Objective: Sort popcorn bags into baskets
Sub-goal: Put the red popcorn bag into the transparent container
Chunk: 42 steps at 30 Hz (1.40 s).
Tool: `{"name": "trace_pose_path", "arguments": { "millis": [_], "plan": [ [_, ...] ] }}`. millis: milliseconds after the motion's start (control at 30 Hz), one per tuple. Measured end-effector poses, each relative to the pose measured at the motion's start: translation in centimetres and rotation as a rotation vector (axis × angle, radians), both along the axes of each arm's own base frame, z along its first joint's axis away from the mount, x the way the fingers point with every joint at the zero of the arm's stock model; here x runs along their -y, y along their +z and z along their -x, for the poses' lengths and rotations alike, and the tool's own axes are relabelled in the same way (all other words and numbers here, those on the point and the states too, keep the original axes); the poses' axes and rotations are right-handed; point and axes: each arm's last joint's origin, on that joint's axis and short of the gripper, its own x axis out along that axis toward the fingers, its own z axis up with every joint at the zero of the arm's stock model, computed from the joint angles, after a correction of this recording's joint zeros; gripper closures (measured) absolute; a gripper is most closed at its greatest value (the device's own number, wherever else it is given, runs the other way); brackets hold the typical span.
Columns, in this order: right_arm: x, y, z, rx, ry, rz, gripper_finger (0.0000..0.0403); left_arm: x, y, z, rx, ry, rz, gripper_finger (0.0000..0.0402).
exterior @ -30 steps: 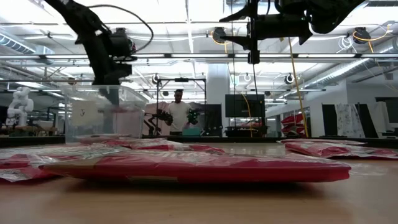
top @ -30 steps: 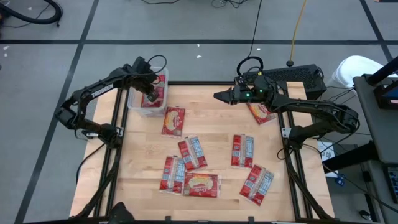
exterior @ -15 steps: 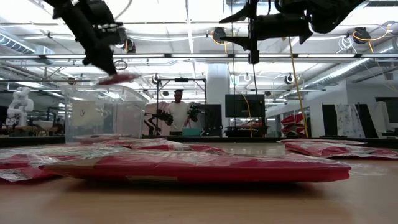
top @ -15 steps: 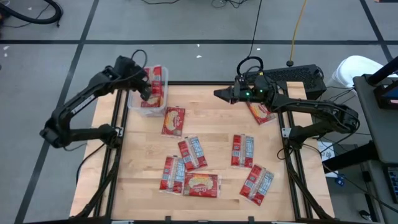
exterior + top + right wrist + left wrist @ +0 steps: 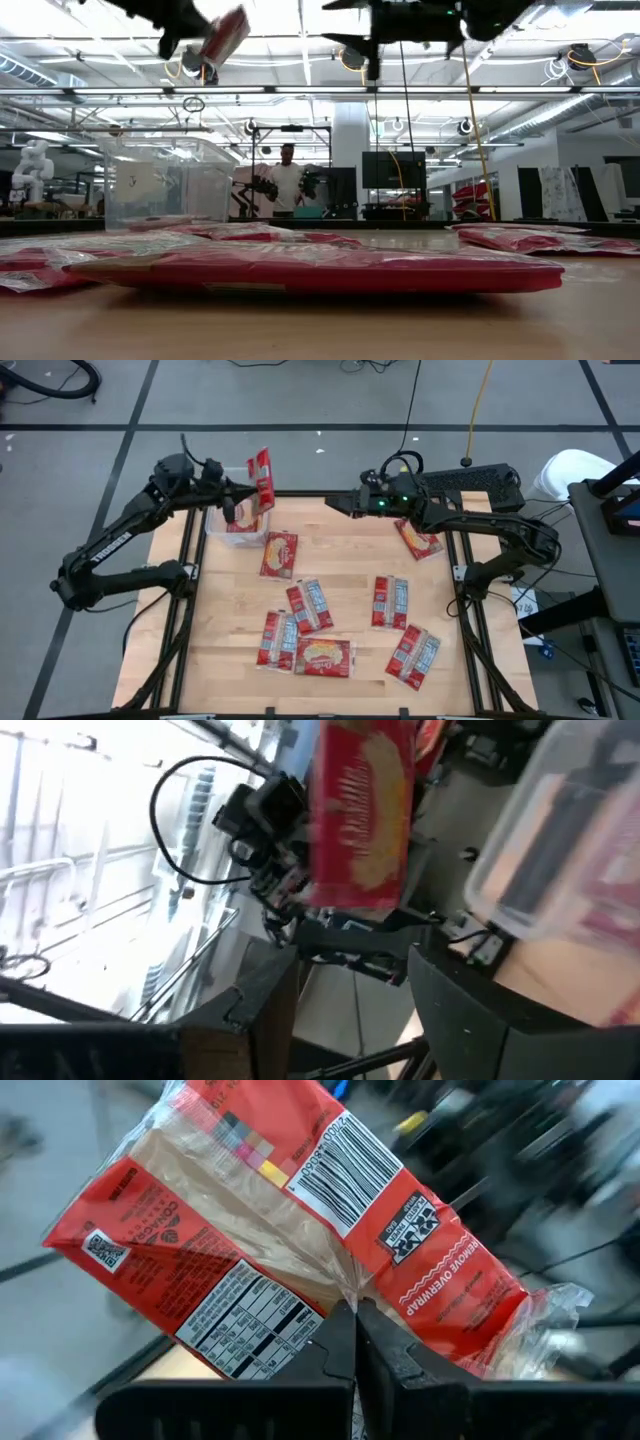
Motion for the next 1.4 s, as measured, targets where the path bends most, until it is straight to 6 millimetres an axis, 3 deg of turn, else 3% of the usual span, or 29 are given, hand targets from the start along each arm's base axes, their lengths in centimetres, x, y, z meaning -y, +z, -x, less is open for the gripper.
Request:
{"name": "trace_pose_path", "arguments": {
  "millis": [167,400,600,1033,1400],
  "plan": [
    [0.7,0.9,-1.8,0.089,0.044,0.033,0.0203,0.8,1.9,-1.0,0.194,-0.088,-0.017,0.0401],
    [0.9,1.4,-2.1,0.142,0.023,0.093,0.0162,1.8,3.9,-1.9,0.391,-0.194,-0.018,0.0401],
    [0.2,1.7,-2.4,0.189,-0.039,0.111,0.0124,1.9,4.4,-4.3,0.524,-0.281,0.004,0.0402],
    [-0.7,2.1,-4.9,0.370,0.052,0.092,0.0112,-0.2,2.8,-10.4,0.766,-0.398,0.049,0.0401],
    [0.2,3.3,-4.4,0.477,0.058,0.148,0.0118,-0.9,1.1,-12.4,0.791,-0.409,0.056,0.0401]
  ]
}}
